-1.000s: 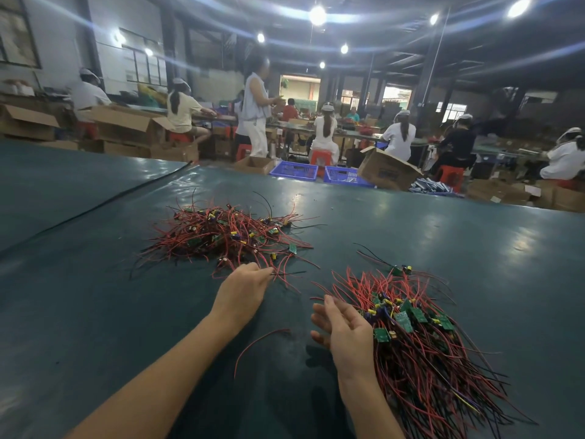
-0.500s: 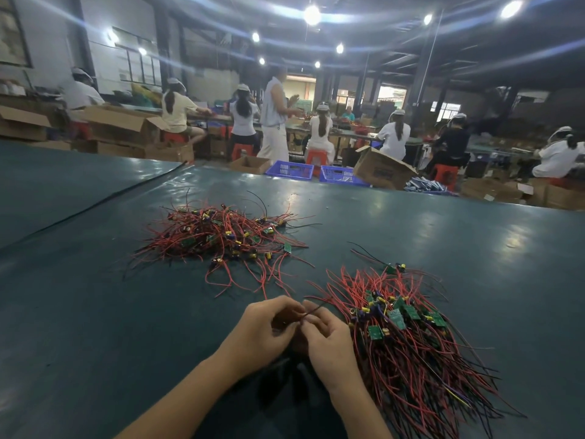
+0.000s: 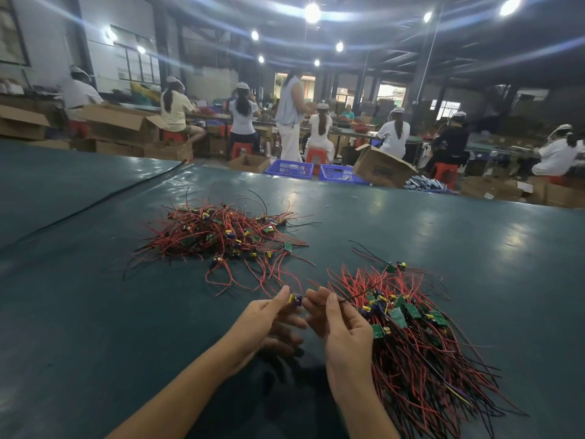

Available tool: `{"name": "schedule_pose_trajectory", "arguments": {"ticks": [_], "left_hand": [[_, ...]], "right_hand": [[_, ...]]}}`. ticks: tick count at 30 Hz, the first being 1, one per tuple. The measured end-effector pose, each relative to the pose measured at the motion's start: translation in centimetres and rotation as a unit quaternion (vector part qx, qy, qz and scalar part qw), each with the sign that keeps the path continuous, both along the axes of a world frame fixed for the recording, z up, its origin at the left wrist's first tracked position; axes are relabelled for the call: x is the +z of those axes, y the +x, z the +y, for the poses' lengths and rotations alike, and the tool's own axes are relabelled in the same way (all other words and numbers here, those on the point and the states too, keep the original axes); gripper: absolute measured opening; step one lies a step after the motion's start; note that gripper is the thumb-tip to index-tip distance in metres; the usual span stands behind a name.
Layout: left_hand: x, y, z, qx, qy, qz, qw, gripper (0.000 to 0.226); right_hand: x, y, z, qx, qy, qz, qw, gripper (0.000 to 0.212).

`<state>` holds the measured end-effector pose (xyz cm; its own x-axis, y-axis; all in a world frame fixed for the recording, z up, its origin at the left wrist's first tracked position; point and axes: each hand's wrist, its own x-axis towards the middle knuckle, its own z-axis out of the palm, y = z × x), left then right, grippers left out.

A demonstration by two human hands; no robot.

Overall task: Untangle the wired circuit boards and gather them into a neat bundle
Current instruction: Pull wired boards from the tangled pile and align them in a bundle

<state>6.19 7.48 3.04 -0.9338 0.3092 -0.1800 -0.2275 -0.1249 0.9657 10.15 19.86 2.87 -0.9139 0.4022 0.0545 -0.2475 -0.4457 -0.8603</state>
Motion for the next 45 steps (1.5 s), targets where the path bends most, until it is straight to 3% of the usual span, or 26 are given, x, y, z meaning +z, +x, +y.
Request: {"name": "schedule_pose_trajectory", "arguments": {"ticks": [5, 8, 11, 15, 19, 25, 30, 34, 37, 42, 45], "left_hand": [[0.0, 0.1, 0.5, 0.065, 0.159, -0.032, 0.985, 0.026], [0.0, 0.2, 0.4, 0.075, 0.147, -0.009, 0.986, 0.027], [0.0, 0.3, 0.3, 0.078, 0.136, 0.022, 0.987, 0.033], [-0.2, 0.6, 0.1, 0.025, 0.092, 0.069, 0.993, 0.034], [-0.3, 0.8, 0.1, 0.012, 0.082, 0.073, 0.994, 0.028], [-0.2, 0.7, 0.1, 0.056, 0.122, 0.092, 0.987, 0.041], [-0.2, 0.8, 0.4, 0.032, 0.134, 0.098, 0.986, 0.04], [-0.2, 0.9, 0.6, 0.009, 0.08, 0.102, 0.992, 0.038], [-0.3, 1.2, 0.7, 0.0, 0.029, 0.138, 0.99, 0.032], [-0.2, 1.5, 0.8, 0.009, -0.034, 0.229, 0.973, 0.025], [-0.3, 1.5, 0.8, 0.033, -0.072, 0.284, 0.955, 0.019]], "right_hand": [[0.5, 0.2, 0.3, 0.01, -0.073, -0.005, 0.997, 0.021], [0.5, 0.2, 0.4, -0.006, -0.051, -0.018, 0.999, 0.018], [0.2, 0.5, 0.1, -0.014, 0.063, -0.041, 0.997, 0.018], [0.2, 0.8, -0.5, 0.057, 0.121, -0.045, 0.99, 0.021], [0.5, 0.9, -0.1, 0.046, 0.033, -0.076, 0.995, 0.015], [0.9, 1.0, 0.5, 0.024, -0.049, -0.105, 0.993, 0.015], [1.1, 1.2, 0.5, 0.043, -0.078, -0.104, 0.991, 0.019], [0.8, 1.3, 0.2, 0.075, -0.048, -0.094, 0.992, 0.016], [0.8, 1.1, 0.3, 0.044, -0.037, -0.098, 0.994, 0.011], [0.5, 1.5, -0.2, 0.004, 0.125, -0.101, 0.987, 0.025], [0.8, 1.6, -0.4, 0.006, 0.134, -0.109, 0.985, 0.032]]}}
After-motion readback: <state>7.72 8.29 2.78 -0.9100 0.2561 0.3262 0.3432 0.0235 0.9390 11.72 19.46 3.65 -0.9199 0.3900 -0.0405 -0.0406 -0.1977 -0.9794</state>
